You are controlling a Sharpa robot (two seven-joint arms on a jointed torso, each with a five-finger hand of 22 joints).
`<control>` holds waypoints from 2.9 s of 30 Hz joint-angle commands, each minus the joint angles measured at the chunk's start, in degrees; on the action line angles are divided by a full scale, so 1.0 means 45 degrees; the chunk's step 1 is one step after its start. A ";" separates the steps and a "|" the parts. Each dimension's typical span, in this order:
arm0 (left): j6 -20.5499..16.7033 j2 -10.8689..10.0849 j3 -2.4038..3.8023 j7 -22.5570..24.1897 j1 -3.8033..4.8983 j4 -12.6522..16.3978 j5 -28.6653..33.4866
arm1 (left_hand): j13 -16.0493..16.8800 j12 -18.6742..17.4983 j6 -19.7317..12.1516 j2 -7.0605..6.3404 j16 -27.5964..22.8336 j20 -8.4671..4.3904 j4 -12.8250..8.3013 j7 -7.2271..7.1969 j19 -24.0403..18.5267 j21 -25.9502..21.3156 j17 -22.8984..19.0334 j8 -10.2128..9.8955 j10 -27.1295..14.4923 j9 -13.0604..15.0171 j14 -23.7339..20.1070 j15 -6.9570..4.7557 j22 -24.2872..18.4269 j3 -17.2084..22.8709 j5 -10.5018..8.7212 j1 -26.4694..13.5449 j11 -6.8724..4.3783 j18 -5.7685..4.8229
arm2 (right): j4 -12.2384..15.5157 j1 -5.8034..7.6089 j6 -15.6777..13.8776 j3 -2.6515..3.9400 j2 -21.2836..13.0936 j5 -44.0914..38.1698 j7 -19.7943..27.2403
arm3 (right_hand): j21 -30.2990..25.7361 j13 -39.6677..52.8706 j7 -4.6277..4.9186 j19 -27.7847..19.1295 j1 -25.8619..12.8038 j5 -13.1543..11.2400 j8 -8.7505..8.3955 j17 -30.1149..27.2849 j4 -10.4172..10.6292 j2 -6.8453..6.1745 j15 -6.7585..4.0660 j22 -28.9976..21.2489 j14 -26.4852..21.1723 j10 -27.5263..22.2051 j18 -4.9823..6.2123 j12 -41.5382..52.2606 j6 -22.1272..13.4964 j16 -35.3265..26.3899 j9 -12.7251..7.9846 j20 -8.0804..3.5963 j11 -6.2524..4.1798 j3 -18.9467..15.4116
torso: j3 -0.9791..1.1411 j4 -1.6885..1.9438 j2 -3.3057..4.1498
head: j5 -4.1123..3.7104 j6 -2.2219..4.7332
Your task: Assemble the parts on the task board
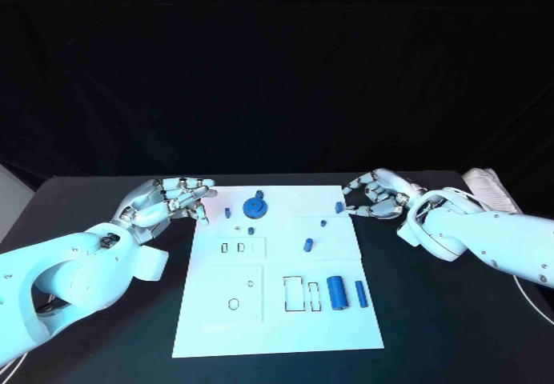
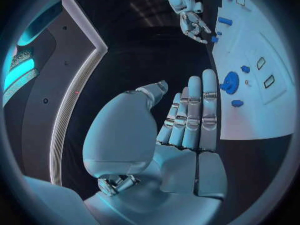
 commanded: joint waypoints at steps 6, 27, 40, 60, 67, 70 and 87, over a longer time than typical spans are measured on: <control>0.0290 0.0022 0.0003 0.0190 0.0002 -0.0005 -0.0121 | -0.0012 -0.0034 -0.0095 0.0048 0.0081 0.0024 -0.0018 0.0198 -0.0092 0.0063 0.0003 -0.0017 -0.0082 0.0001 -0.0111 -0.0001 0.0024 0.0095 0.0021 -0.0023 0.0015 0.0164 | -0.0384 -0.0120 0.0293 0.0006 0.0261 -0.0322 0.0048 | -0.0049 0.2949 -0.0019 0.0883 0.0174 -0.0039 -0.0066 0.3192 -0.0094 0.0011 0.0101 0.2469 0.1307 0.0946 -0.0022 -0.0033 -0.0114 -0.0025 -0.0025 0.0127 0.0096 0.0029 | -0.0038 0.0036 0.0007 | 0.0038 -0.0106; 0.0274 -0.0018 0.0003 0.0150 0.0003 -0.0006 -0.0143 | -0.0012 -0.0034 -0.0095 0.0048 0.0081 0.0024 -0.0018 0.0198 -0.0092 0.0063 0.0003 -0.0017 -0.0082 0.0001 -0.0111 -0.0001 0.0024 0.0095 0.0021 -0.0023 0.0015 0.0164 | -0.0695 -0.0260 0.0448 0.0005 0.0718 -0.0568 -0.0312 | 0.0031 0.3141 -0.0221 0.0934 0.0201 0.0047 0.0399 0.3250 -0.0053 0.0380 -0.0043 0.2568 0.1322 0.1155 -0.0046 0.0190 0.0810 0.0000 0.0098 0.0031 -0.0066 0.0555 | -0.0044 0.0009 -0.0024 | 0.0092 -0.0244; 0.0269 -0.0047 0.0003 0.0138 0.0003 0.0005 -0.0145 | -0.0009 -0.0027 -0.0089 0.0049 0.0092 0.0029 -0.0036 0.0200 -0.0129 0.0109 -0.0001 -0.0010 -0.0083 0.0004 -0.0118 -0.0002 0.0052 0.0122 0.0021 -0.0022 0.0014 0.0168 | -0.0754 -0.0372 0.0440 0.0004 0.0870 -0.0672 -0.0427 | 0.0101 0.3221 -0.0395 0.0976 0.0220 -0.0088 0.0613 0.3279 -0.0142 0.0483 -0.0209 0.2648 0.1329 0.1241 -0.0068 0.0282 0.1152 0.0012 0.0132 -0.0121 -0.0220 0.0978 | -0.0037 0.0011 -0.0017 | 0.0097 -0.0224; 0.0273 -0.0065 0.0003 0.0112 0.0003 0.0006 -0.0145 | -0.0009 -0.0027 -0.0089 0.0049 0.0092 0.0029 -0.0036 0.0200 -0.0129 0.0109 -0.0001 -0.0010 -0.0083 0.0004 -0.0118 -0.0002 0.0052 0.0122 0.0021 -0.0022 0.0014 0.0168 | -0.0649 -0.0382 -0.0199 0.0005 0.0942 -0.0562 -0.0589 | 0.0195 0.3334 -0.0597 0.1033 0.0042 -0.0041 0.0996 0.3328 -0.0206 0.0801 -0.0373 0.2754 0.1342 0.1357 -0.0099 0.0414 0.1585 0.0034 0.0244 -0.0283 -0.0406 0.1567 | -0.0030 0.0002 -0.0018 | 0.0084 -0.0233; 0.0276 -0.0056 0.0003 0.0109 0.0003 -0.0049 -0.0145 | -0.0009 -0.0027 -0.0089 0.0049 0.0092 0.0029 -0.0036 0.0200 -0.0129 0.0109 -0.0001 -0.0010 -0.0083 0.0004 -0.0118 -0.0002 0.0052 0.0122 0.0021 -0.0022 0.0014 0.0168 | -0.0072 -0.0366 -0.1321 0.0018 0.0828 -0.0379 -0.0974 | 0.0216 0.3348 -0.0643 0.1047 -0.0018 -0.0025 0.1115 0.3355 -0.0261 0.0877 -0.0409 0.2778 0.1348 0.1370 -0.0106 0.0431 0.1662 0.0046 0.0288 -0.0327 -0.0457 0.1771 | -0.0032 -0.0008 -0.0044 | 0.0093 -0.0236; 0.0272 -0.0047 0.0003 0.0109 0.0003 -0.0085 -0.0145 | -0.0009 -0.0027 -0.0089 0.0049 0.0092 0.0029 -0.0036 0.0200 -0.0129 0.0109 -0.0001 -0.0010 -0.0083 0.0004 -0.0118 -0.0002 0.0052 0.0122 0.0021 -0.0022 0.0014 0.0168 | 0.0328 -0.0270 -0.1785 0.0040 0.0742 -0.0350 -0.1347 | 0.0229 0.3348 -0.0647 0.1054 -0.0035 -0.0021 0.1129 0.3355 -0.0265 0.0878 -0.0410 0.2792 0.1348 0.1370 -0.0110 0.0431 0.1671 0.0046 0.0294 -0.0330 -0.0463 0.1789 | -0.0035 -0.0027 -0.0061 | 0.0108 -0.0219; 0.0271 0.0350 -0.0003 0.0077 0.0002 -0.0613 -0.0146 | -0.0009 -0.0027 -0.0089 0.0049 0.0092 0.0029 -0.0036 0.0200 -0.0129 0.0109 -0.0001 -0.0010 -0.0083 0.0004 -0.0118 -0.0002 0.0052 0.0122 0.0021 -0.0022 0.0014 0.0168 | 0.2925 0.0245 -0.3076 0.0045 0.1444 -0.1883 -0.4691 | 0.0160 0.3348 -0.0662 0.1024 -0.0158 -0.0218 0.1192 0.3355 -0.0336 0.0877 -0.0419 0.2723 0.1348 0.1370 -0.0089 0.0431 0.1615 0.0046 0.0321 -0.0351 -0.0486 0.1952 | -0.0049 -0.0122 -0.0343 | 0.0319 -0.0309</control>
